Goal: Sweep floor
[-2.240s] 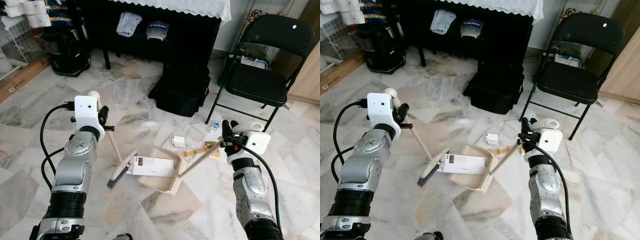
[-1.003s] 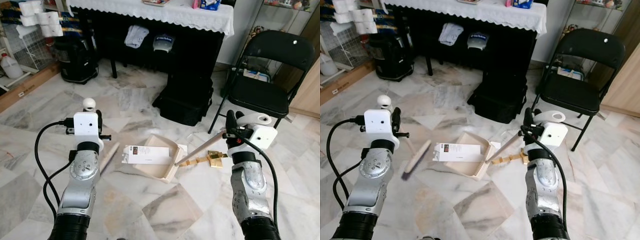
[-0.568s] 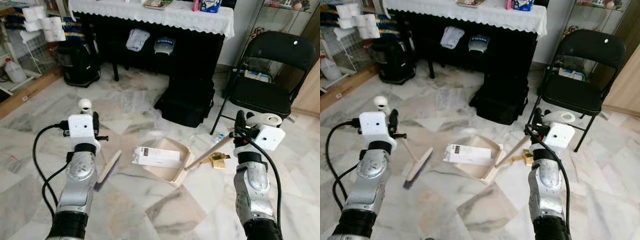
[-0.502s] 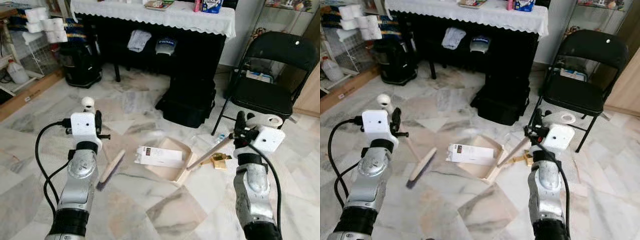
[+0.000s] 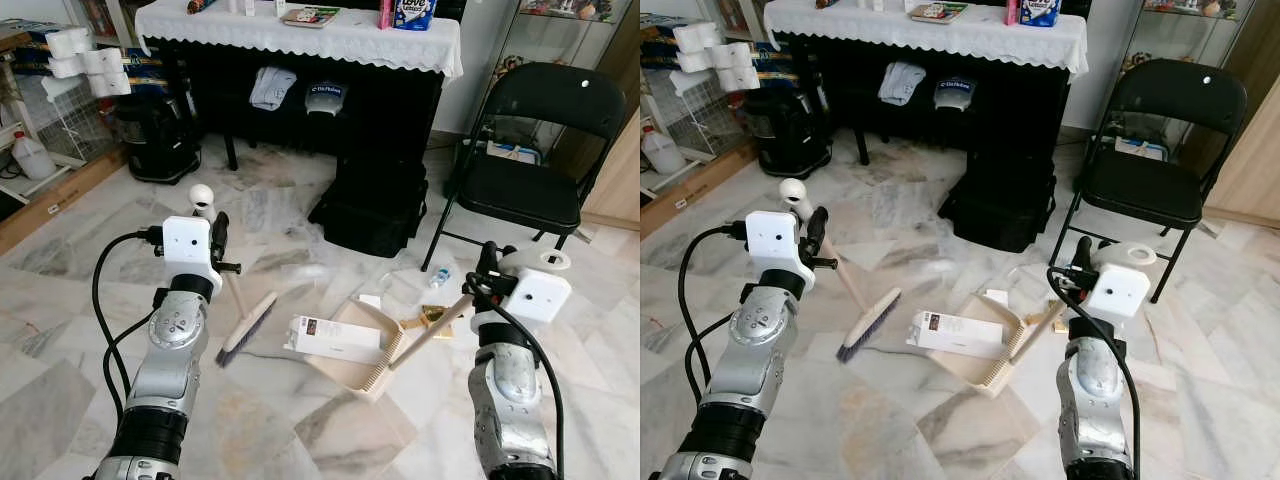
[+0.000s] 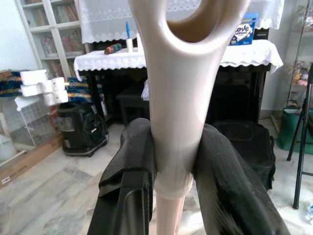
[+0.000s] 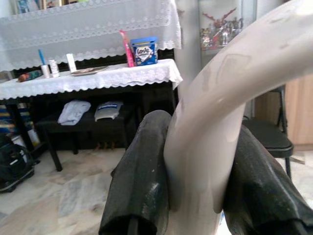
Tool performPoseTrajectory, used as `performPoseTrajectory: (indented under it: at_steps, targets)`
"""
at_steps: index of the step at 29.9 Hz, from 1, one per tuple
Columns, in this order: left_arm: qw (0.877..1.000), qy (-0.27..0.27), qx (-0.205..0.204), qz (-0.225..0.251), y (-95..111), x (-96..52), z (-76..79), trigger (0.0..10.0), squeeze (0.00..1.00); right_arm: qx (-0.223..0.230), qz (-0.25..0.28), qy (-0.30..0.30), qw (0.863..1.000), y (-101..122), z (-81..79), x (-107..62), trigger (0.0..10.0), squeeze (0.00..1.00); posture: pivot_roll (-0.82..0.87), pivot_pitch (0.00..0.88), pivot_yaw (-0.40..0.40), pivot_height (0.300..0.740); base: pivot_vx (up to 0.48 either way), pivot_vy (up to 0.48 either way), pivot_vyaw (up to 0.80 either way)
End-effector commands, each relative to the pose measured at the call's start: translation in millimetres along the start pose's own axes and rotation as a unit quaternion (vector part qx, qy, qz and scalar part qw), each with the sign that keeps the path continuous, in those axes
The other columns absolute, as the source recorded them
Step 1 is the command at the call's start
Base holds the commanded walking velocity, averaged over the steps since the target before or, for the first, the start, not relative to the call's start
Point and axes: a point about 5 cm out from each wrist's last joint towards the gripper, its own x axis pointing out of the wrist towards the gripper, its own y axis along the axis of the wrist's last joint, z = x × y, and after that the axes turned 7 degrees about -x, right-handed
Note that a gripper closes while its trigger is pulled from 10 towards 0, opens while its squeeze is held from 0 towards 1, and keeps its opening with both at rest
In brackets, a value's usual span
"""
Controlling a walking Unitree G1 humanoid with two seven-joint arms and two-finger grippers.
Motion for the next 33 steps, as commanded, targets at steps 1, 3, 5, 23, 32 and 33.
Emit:
performPoseTrajectory:
  at_steps: [1, 3, 5, 23, 32, 33]
  targets:
    - [0.999, 0.003, 0.007, 0.037, 12.8, 4.0, -1.3, 10.0, 0.0, 0.01, 0.046, 0.005, 0.999, 21.9, -7.2, 9.5, 10.0, 0.0, -0.05, 0.0, -0.009, 0.74, 0.0, 0.0, 0.8]
    - [0.999, 0.008, 0.006, 0.037, 12.4, 3.3, -2.5, 10.0, 0.0, 0.009, 0.045, 0.005, 0.999, 21.9, -6.4, 9.7, 10.0, 0.0, -0.05, 0.0, -0.012, 0.74, 0.0, 0.0, 0.8]
    - [0.999, 0.01, 0.007, 0.036, 12.3, 3.2, -2.7, 10.0, 0.0, 0.011, 0.046, 0.004, 0.999, 22.0, -6.1, 9.6, 10.0, 0.0, -0.05, 0.0, -0.012, 0.74, 0.0, 0.0, 0.8]
    - [0.999, 0.024, 0.032, 0.033, 12.9, 4.4, -10.2, 10.0, 0.0, 0.024, 0.044, 0.01, 0.999, 21.1, -11.5, 9.0, 10.0, 0.0, -0.03, 0.0, 0.005, 0.74, 0.0, 0.0, 0.8]
    - [0.998, 0.028, 0.042, 0.028, 11.1, 4.5, -12.1, 10.0, 0.0, 0.039, 0.044, 0.02, 0.998, 21.4, -17.7, 9.8, 10.0, 0.0, -0.02, 0.0, 0.008, 0.74, 0.0, 0.0, 0.8]
    - [0.998, 0.029, 0.043, 0.028, 11.1, 4.4, -12.4, 10.0, 0.0, 0.04, 0.043, 0.02, 0.998, 21.4, -17.9, 9.9, 10.0, 0.0, -0.02, 0.0, 0.007, 0.74, 0.0, 0.0, 0.8]
